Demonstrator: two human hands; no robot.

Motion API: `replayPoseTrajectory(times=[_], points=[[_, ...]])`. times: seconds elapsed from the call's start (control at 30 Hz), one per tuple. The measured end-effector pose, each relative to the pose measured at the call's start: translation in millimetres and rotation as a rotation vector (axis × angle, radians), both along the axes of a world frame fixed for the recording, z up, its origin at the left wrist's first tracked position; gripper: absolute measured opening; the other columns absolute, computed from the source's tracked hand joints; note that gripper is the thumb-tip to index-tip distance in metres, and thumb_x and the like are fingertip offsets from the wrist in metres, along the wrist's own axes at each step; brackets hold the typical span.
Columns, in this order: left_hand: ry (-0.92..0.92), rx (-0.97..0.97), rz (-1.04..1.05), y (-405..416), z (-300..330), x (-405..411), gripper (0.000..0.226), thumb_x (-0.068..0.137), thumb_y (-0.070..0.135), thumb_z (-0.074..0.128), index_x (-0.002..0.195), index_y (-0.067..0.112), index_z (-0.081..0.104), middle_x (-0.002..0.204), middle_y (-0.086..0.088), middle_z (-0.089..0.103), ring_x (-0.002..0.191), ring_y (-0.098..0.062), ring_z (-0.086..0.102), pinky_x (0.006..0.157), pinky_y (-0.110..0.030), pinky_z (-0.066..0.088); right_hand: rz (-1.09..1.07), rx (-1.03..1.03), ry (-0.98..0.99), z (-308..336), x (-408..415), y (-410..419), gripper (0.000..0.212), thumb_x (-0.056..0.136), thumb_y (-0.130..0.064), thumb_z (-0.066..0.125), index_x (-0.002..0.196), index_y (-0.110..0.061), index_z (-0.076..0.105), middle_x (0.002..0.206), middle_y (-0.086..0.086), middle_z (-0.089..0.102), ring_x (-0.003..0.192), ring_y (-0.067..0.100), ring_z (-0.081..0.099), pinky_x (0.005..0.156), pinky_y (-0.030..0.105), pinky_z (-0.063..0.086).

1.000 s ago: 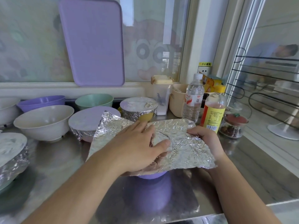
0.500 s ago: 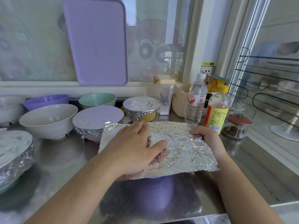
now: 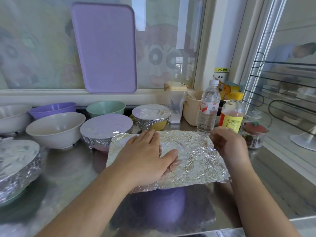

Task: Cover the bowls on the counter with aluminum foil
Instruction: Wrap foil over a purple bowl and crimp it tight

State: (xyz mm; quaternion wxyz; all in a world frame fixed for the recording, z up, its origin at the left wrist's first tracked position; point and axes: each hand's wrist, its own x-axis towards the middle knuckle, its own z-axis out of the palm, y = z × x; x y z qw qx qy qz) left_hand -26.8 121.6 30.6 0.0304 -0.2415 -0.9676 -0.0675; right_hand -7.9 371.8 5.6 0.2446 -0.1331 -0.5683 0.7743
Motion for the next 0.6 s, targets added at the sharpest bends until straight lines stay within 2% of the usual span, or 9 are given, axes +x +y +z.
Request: replayPoseTrajectory(times=[0.07,0.13,0.2,0.27,0.37,0.43,0.5,0.6], points=[[-0.005,0.0,-0.001,0.4,1.5,0.7,0.094,0.098,0.079,0.015,0.168,0.017,0.01,0.176,0.004,0.0,0.161,-0.012,-0.001,0.13,-0.039,0.008,0.026,0.03,0.187,8.7,14.5,1.5,0.008,0.095,-0.003,0.061,0.096,-0.008,0.068,0.081,0.007,0.064,0.074,0.022,0.056,0.07,0.035,0.041],[-0.003,0.001,-0.005,0.5,3.4,1.8,0.092,0.099,0.078,0.016,0.168,0.017,0.01,0.176,0.004,0.0,0.161,-0.012,-0.001,0.13,-0.038,0.007,0.035,0.24,0.244,22.6,16.9,6.2,0.014,0.091,-0.006,0.061,0.095,-0.011,0.074,0.093,0.007,0.071,0.085,0.026,0.061,0.082,0.039,0.044],[-0.003,0.011,-0.009,0.8,4.4,2.5,0.09,0.1,0.077,0.019,0.168,0.018,0.012,0.176,0.005,0.001,0.161,-0.012,0.0,0.13,-0.036,0.007,0.096,0.506,0.222,37.5,14.7,3.5,0.02,0.095,-0.009,0.061,0.101,-0.016,0.079,0.105,0.001,0.077,0.094,0.026,0.066,0.091,0.037,0.047],[0.007,0.024,-0.015,1.8,5.4,2.9,0.088,0.1,0.075,0.022,0.167,0.019,0.015,0.176,0.005,0.004,0.161,-0.012,0.003,0.129,-0.035,0.009,0.247,0.781,0.153,48.1,11.9,-9.2,0.023,0.102,-0.012,0.062,0.11,-0.023,0.08,0.109,-0.008,0.078,0.099,0.013,0.07,0.09,0.027,0.05],[0.01,0.048,-0.029,2.7,6.7,3.0,0.085,0.1,0.075,0.025,0.165,0.022,0.02,0.175,0.009,0.007,0.159,-0.011,0.007,0.128,-0.035,0.012,0.424,1.098,-0.059,50.7,-8.1,-30.9,0.022,0.105,-0.028,0.062,0.123,-0.032,0.075,0.108,-0.02,0.075,0.1,-0.005,0.066,0.09,0.021,0.049],[0.007,0.06,-0.043,1.5,8.3,4.1,0.08,0.1,0.074,0.026,0.164,0.024,0.023,0.174,0.011,0.009,0.158,-0.009,0.009,0.127,-0.033,0.014,0.466,1.184,-0.167,48.3,-20.9,-37.6,0.021,0.106,-0.035,0.061,0.118,-0.026,0.076,0.105,-0.012,0.075,0.097,0.002,0.068,0.093,0.03,0.051],[0.001,0.069,-0.064,-0.6,9.7,4.6,0.079,0.101,0.073,0.027,0.164,0.026,0.022,0.173,0.015,0.007,0.158,-0.007,0.008,0.126,-0.031,0.013,0.457,1.261,-0.227,49.0,-33.8,-36.7,0.027,0.104,-0.041,0.062,0.103,-0.019,0.077,0.095,0.001,0.075,0.088,0.017,0.07,0.084,0.036,0.053],[-0.027,0.105,-0.092,-4.6,12.7,3.4,0.08,0.099,0.075,0.029,0.165,0.031,0.019,0.172,0.022,0.006,0.156,-0.003,0.01,0.125,-0.028,0.013,0.487,1.142,-0.199,47.0,-48.1,-33.2,0.035,0.1,-0.038,0.068,0.095,-0.004,0.073,0.085,0.012,0.073,0.07,0.019,0.063,0.073,0.035,0.047]])
